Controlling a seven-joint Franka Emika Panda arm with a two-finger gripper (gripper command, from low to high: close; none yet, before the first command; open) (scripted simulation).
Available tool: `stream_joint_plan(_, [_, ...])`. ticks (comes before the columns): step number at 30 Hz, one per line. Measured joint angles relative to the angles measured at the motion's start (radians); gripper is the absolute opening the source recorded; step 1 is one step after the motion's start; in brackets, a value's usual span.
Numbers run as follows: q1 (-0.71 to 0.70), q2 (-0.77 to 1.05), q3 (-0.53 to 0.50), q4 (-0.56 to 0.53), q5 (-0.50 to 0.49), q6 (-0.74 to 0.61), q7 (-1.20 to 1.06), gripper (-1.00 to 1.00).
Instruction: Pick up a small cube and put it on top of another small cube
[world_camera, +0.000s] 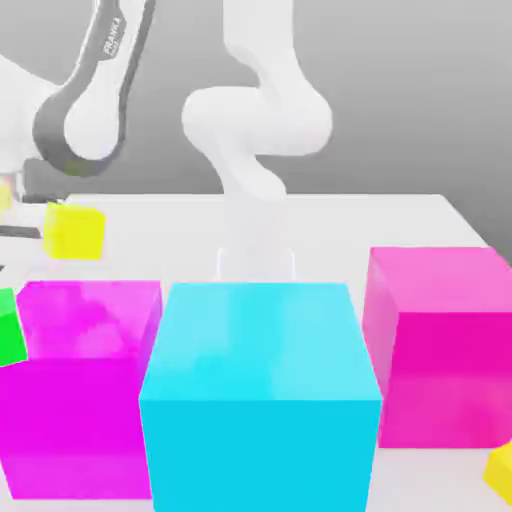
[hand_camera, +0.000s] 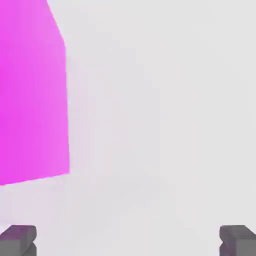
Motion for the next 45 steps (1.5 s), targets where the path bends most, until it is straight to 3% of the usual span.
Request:
stream_joint_plan(3, [0.032, 0.018, 0.035, -0.108, 0.002, 0.056, 0.082, 0.00])
stream_joint_plan(6, [-0.061, -0.050, 0.161, -0.207, -0.221, 0.117, 0.340, 0.00])
stream_joint_plan(7, [-0.066, -0.046, 0.171, -0.218, -0.246, 0.139, 0.375, 0.00])
stream_joint_plan(9, [-0.045, -0.004, 0.183, -0.220, -0.198, 0.185, 0.359, 0.00])
stream_joint_plan(11, [-0.052, 0.053, 0.235, -0.212, -0.069, 0.231, 0.276, 0.00])
stream_joint_plan(14, [-0.197, 0.140, 0.425, -0.194, 0.117, 0.297, 0.145, 0.00])
stream_joint_plan(17, [-0.380, 0.222, 0.619, -0.179, 0.179, 0.368, 0.093, 0.00])
stream_joint_plan(18, [-0.423, 0.245, 0.661, -0.176, 0.183, 0.389, 0.087, -1.00])
stream_joint_plan(24, [-0.446, 0.257, 0.683, -0.175, 0.181, 0.397, 0.087, -1.00])
stream_joint_plan(26, [-0.409, 0.231, 0.645, -0.179, 0.169, 0.375, 0.100, -1.00])
stream_joint_plan(31, [-0.290, 0.098, 0.471, -0.204, -0.045, 0.269, 0.261, -1.00])
stream_joint_plan(36, [-0.334, -0.045, 0.465, -0.233, -0.187, 0.155, 0.353, -1.00])
stream_joint_plan(41, [-0.457, -0.166, 0.395, -0.143, -0.147, 0.139, 0.504, -1.00])
stream_joint_plan(45, [-0.447, -0.194, 0.376, 0.003, -0.036, 0.036, 0.611, -1.00])
